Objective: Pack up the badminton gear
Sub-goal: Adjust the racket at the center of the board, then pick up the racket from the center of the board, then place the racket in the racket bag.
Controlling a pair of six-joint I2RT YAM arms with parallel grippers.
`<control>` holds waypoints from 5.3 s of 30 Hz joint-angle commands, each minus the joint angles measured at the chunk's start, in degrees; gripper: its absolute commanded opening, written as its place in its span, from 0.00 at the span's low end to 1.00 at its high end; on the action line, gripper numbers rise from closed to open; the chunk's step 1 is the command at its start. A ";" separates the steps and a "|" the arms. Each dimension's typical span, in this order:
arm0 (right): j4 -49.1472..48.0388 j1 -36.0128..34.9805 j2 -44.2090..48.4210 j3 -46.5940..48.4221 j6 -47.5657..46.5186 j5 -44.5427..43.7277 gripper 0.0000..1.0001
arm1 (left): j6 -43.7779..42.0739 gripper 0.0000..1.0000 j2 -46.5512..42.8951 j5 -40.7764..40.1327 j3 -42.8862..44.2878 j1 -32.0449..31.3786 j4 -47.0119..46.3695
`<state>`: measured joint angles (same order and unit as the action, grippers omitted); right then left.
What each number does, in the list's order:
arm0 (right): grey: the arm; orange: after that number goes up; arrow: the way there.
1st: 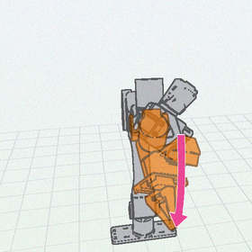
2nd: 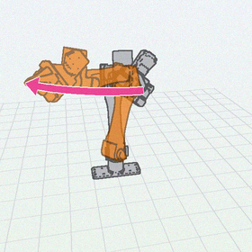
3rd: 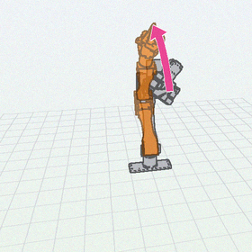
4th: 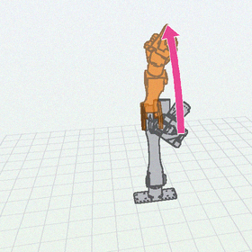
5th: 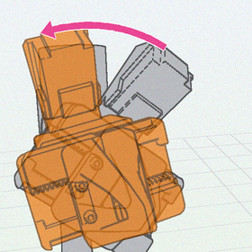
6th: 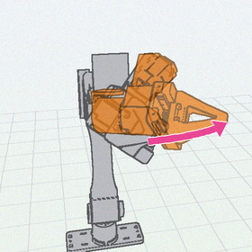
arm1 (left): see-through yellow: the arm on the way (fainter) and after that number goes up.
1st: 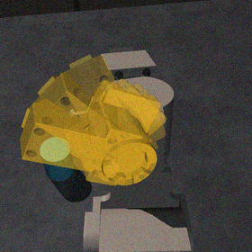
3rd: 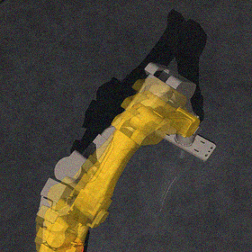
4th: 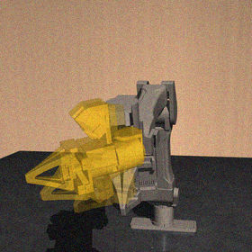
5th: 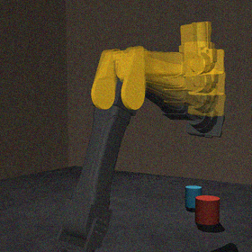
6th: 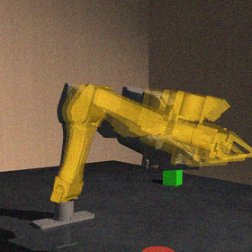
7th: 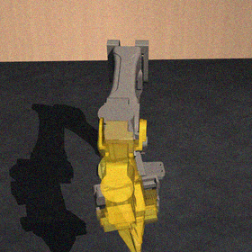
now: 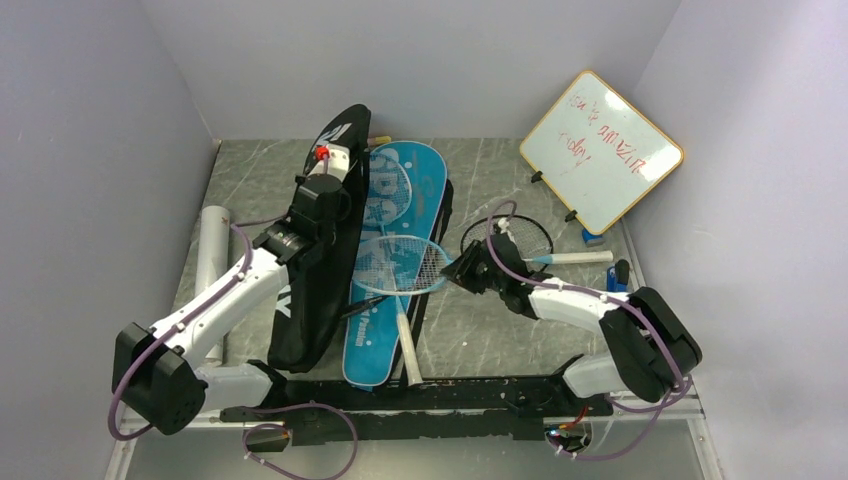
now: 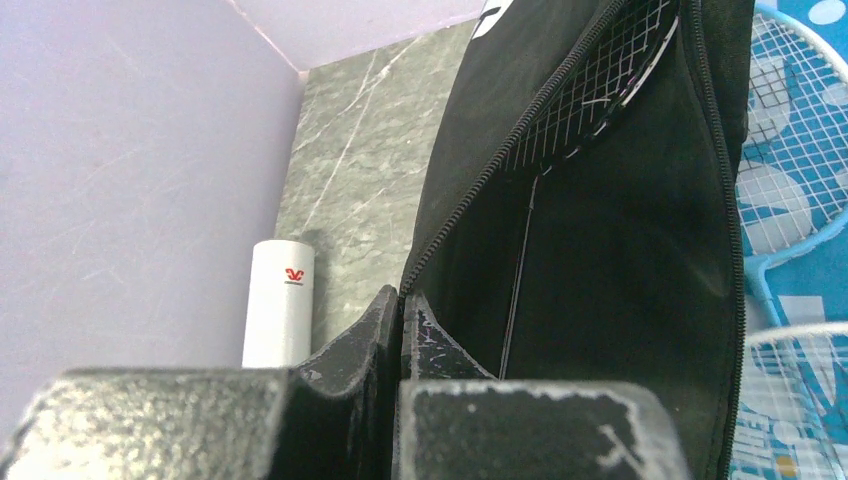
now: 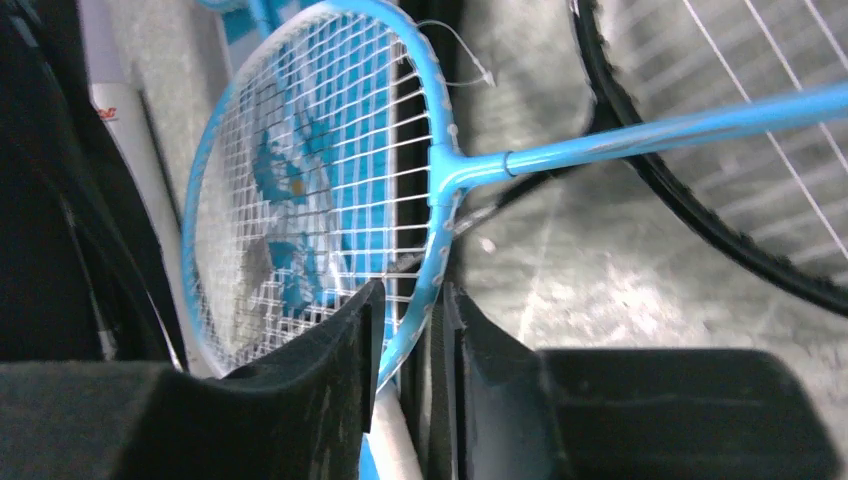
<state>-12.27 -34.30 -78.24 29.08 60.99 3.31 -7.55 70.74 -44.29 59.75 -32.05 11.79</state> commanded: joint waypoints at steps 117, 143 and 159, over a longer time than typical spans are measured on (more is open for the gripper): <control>49.79 -5.97 11.93 22.64 11.00 -2.63 0.00 | 12.25 0.05 -8.78 29.22 -6.32 4.98 -8.73; 40.81 -15.62 5.17 29.68 -6.76 0.16 0.00 | 18.55 0.05 1.45 43.61 -3.33 4.98 -7.42; 37.31 -16.90 -14.64 43.86 -11.84 1.24 0.00 | 21.22 0.05 2.68 55.98 -4.35 4.98 -9.69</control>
<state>29.04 -51.18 -90.41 68.25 51.33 3.99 11.79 73.60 4.82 54.39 -27.18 6.94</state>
